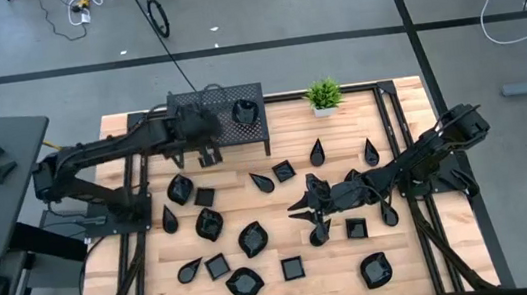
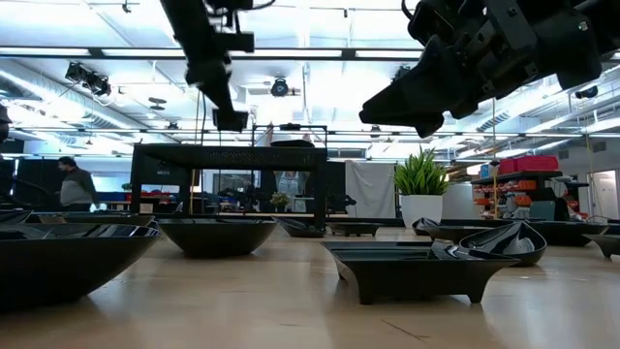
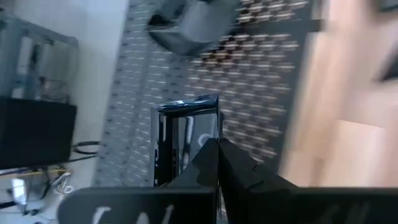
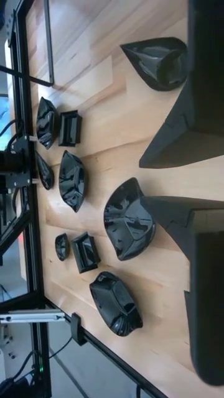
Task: Pick & Place Mini shaped plates
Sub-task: Put the black square plate on the shelf
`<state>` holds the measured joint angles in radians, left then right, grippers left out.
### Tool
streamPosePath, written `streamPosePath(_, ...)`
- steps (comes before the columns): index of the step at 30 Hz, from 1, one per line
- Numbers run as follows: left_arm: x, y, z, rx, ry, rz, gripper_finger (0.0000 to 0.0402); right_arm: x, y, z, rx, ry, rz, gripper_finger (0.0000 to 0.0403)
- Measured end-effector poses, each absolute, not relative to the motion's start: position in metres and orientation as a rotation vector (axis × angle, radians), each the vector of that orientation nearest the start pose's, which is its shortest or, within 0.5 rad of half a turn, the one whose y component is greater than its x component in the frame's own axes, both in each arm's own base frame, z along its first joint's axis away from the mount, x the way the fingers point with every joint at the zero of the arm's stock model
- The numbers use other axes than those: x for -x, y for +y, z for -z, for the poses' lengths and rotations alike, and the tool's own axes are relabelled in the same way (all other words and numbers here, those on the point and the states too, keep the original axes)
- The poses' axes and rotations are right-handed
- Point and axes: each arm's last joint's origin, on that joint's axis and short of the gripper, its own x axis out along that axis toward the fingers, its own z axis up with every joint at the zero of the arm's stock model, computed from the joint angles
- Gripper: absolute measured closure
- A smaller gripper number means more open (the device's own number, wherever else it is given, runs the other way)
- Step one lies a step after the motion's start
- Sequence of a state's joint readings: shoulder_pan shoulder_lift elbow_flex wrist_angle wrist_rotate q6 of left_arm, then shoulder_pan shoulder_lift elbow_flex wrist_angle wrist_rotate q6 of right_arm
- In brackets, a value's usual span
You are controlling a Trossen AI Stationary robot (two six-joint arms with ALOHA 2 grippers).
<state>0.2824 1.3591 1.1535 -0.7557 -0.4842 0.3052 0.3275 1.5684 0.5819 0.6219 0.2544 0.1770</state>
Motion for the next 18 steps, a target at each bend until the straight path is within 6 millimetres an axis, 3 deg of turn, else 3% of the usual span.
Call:
streamPosePath(7, -0.253, 0.118, -0.280, -0.374, 1.005, -0.428, 0.0386, -0.281, 0.088, -0.163, -0.071, 0.347, -0.042, 0.0316)
streamPosePath(18, -0.241, 0.140, -0.266, -0.436, 1.051, -0.421, 0.0386, -0.281, 0.088, -0.163, -0.073, 0.343, -0.042, 0.0316)
